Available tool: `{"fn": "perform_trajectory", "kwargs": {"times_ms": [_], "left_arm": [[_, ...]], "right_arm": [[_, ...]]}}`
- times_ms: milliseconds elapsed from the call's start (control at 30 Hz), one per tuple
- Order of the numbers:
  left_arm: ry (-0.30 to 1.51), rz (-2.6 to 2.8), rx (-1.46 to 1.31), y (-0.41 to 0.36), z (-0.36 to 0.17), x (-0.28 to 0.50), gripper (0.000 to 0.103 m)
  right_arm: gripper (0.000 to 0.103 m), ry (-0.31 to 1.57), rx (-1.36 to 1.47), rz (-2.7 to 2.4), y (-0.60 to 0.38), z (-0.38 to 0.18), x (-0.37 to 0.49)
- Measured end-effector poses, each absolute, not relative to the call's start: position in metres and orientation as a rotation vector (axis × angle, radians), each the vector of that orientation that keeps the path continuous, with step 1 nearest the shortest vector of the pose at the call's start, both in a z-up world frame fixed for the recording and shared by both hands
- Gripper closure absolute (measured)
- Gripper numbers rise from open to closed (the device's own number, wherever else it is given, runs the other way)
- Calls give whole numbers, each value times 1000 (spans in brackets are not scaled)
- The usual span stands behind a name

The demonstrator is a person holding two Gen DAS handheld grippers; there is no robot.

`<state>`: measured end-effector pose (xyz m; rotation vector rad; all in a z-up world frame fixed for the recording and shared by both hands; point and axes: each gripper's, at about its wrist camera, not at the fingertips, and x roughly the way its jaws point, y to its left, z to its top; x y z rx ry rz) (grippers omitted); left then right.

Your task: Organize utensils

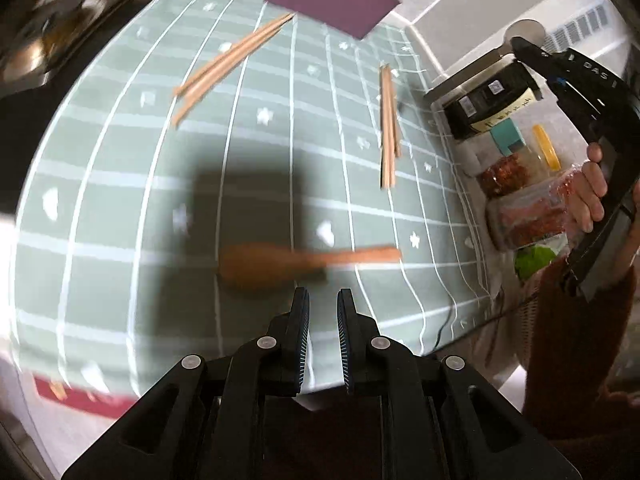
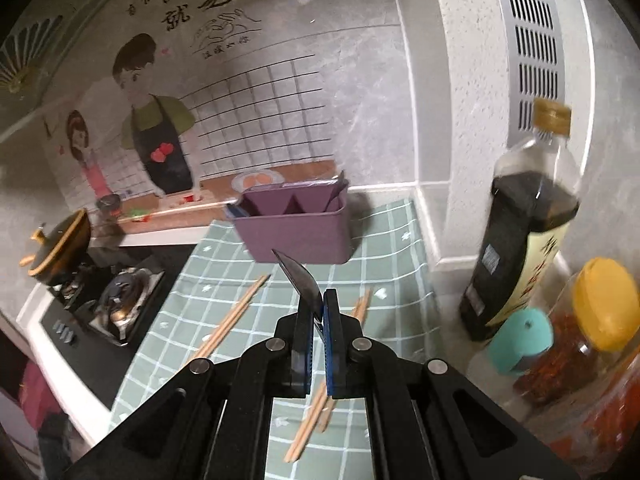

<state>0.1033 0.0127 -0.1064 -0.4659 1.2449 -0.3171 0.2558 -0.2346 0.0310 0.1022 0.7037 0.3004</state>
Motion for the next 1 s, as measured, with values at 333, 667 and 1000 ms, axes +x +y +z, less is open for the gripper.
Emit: {"fn": "perform_trajectory", "kwargs": {"times_ms": [333, 667, 1000], "left_arm": [[1172, -91, -599, 23, -127, 106, 88], [1115, -20, -466, 5, -122, 158, 71], [1069, 121, -298, -31, -121, 188, 65]], "right_arm": [[99, 687, 86, 325, -232, 24, 236], [99, 683, 61, 279, -234, 19, 233], [99, 685, 85, 217, -250, 10, 239]]}}
